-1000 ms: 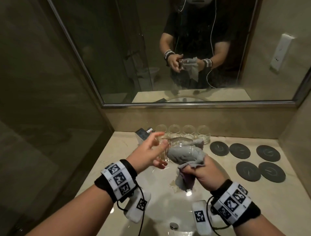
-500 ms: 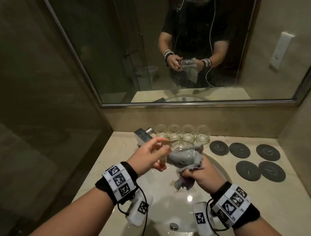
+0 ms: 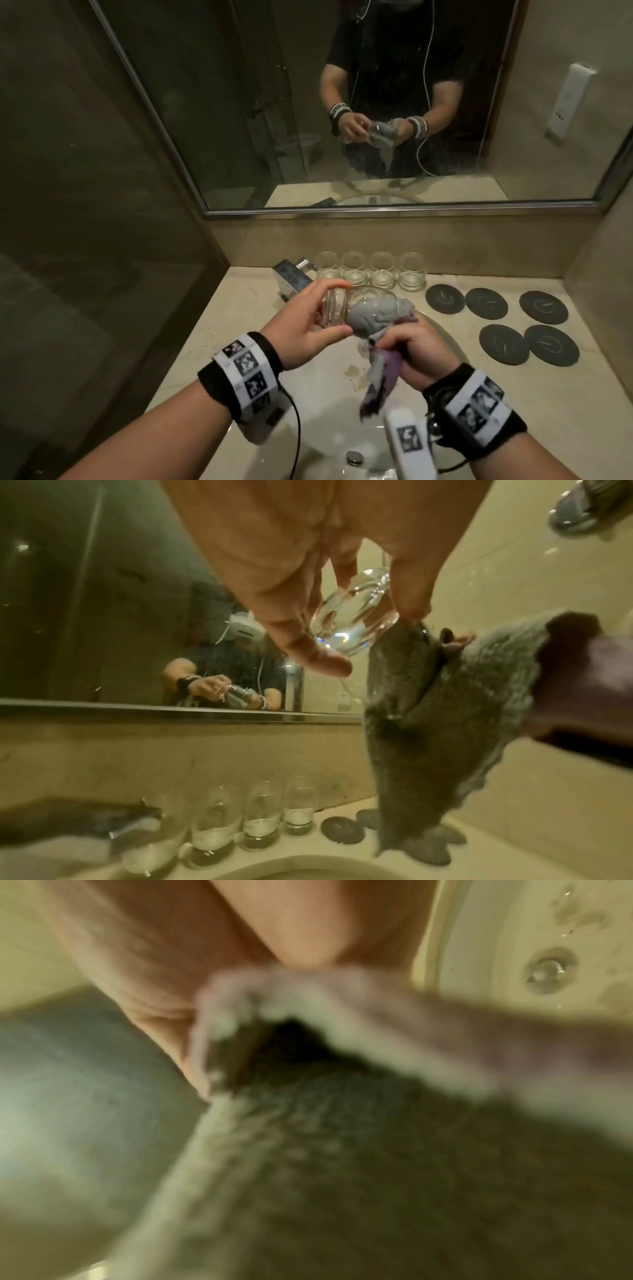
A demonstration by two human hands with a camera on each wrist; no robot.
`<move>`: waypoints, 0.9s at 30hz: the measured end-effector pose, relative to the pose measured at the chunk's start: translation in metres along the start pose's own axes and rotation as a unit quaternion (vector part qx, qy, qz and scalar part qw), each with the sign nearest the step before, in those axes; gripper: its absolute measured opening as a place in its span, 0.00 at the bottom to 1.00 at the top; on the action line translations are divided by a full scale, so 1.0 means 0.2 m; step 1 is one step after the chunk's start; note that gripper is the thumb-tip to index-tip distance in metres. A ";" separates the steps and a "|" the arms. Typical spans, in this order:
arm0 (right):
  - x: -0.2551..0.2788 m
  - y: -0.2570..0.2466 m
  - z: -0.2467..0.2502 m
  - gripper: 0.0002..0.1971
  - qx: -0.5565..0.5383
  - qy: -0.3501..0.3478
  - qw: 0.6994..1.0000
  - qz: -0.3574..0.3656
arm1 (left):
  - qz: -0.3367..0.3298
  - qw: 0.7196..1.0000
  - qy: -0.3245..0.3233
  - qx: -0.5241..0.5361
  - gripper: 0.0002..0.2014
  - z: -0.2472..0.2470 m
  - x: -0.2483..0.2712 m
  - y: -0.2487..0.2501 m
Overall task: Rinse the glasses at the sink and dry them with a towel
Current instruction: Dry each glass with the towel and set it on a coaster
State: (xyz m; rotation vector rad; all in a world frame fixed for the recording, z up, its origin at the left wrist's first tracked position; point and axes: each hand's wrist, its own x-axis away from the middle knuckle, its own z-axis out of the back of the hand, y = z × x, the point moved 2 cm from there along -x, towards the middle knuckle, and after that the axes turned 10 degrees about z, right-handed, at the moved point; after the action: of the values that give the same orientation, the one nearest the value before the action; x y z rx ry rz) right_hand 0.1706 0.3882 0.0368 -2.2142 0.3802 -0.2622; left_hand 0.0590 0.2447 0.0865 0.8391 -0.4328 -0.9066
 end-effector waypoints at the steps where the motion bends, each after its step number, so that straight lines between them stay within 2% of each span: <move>1: -0.01 0.03 0.02 0.43 -0.019 0.009 1.000 -0.018 | -0.046 0.997 0.015 -0.065 0.25 0.00 0.00 -0.01; 2: -0.01 0.04 0.03 0.46 -0.012 0.010 1.000 -0.016 | -0.054 0.996 0.017 -0.076 0.25 0.00 0.00 -0.01; 3: -0.01 0.03 0.03 0.42 0.006 0.016 1.000 -0.005 | -0.031 0.998 0.009 -0.048 0.25 0.01 0.00 -0.01; 4: -0.01 0.01 0.01 0.34 0.043 0.011 0.999 0.014 | 0.015 1.000 -0.006 0.019 0.24 0.01 0.00 0.00; 6: 0.01 -0.02 -0.03 0.19 0.091 0.012 0.995 0.035 | 0.118 0.977 -0.045 0.170 0.24 0.01 -0.01 0.00; 7: 0.02 -0.02 -0.05 0.16 0.088 0.017 0.995 0.031 | 0.153 0.967 -0.048 0.197 0.25 0.01 -0.02 -0.01; 8: 0.02 -0.02 -0.05 0.16 0.078 0.011 0.996 0.030 | 0.157 0.969 -0.039 0.186 0.25 0.01 -0.02 -0.02; 9: 0.02 -0.01 -0.06 0.18 0.051 0.012 0.998 0.025 | 0.129 0.982 -0.022 0.134 0.24 0.02 -0.01 -0.01; 10: 0.01 -0.01 -0.06 0.22 0.012 0.006 1.000 0.019 | 0.071 0.996 -0.002 0.058 0.23 0.02 0.00 0.01; 12: -0.01 0.02 -0.05 0.33 -0.059 0.005 0.998 -0.025 | -0.056 0.995 0.032 -0.072 0.22 0.02 0.02 0.02; 13: -0.01 0.03 -0.04 0.35 -0.047 0.009 0.998 -0.029 | -0.081 0.992 0.039 -0.084 0.23 0.02 0.02 0.02; 14: -0.01 0.02 -0.04 0.35 -0.030 0.010 0.999 -0.017 | -0.068 0.995 0.039 -0.061 0.23 0.02 0.02 0.02; 16: -0.02 0.01 -0.03 0.27 0.046 0.038 0.998 0.031 | 0.044 0.996 0.011 0.077 0.24 0.02 0.01 0.04; 18: -0.01 0.01 -0.04 0.21 0.069 0.057 0.996 0.025 | 0.147 0.961 -0.023 0.234 0.24 0.02 0.00 0.03; 19: 0.00 0.00 -0.06 0.19 0.042 0.058 0.997 0.014 | 0.151 0.957 -0.023 0.247 0.22 0.02 0.00 0.03; 20: 0.00 0.00 -0.06 0.20 0.025 0.053 0.998 0.013 | 0.127 0.968 -0.011 0.215 0.20 0.02 0.00 0.04; 22: 0.00 0.00 -0.05 0.27 -0.028 0.044 0.999 0.005 | 0.016 0.999 0.022 0.043 0.22 0.03 0.03 0.05; 23: 0.00 0.01 -0.05 0.30 -0.049 0.041 0.998 -0.014 | -0.046 0.997 0.037 -0.042 0.23 0.04 0.04 0.04; 24: 0.01 0.01 -0.04 0.32 -0.057 0.031 0.998 -0.027 | -0.083 0.992 0.043 -0.084 0.25 0.03 0.05 0.03; 25: 0.01 0.01 -0.04 0.32 -0.050 0.029 0.998 -0.022 | -0.081 0.993 0.040 -0.081 0.25 0.03 0.05 0.02; 27: 0.01 0.00 -0.04 0.24 0.005 0.039 0.999 0.019 | 0.017 0.999 0.018 0.026 0.24 0.04 0.04 0.03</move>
State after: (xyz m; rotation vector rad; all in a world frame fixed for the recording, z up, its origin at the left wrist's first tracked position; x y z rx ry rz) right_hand 0.1693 0.3822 0.0424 -2.1883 0.4626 -0.3303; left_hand 0.0620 0.2362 0.0958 0.8916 -0.4395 -0.8513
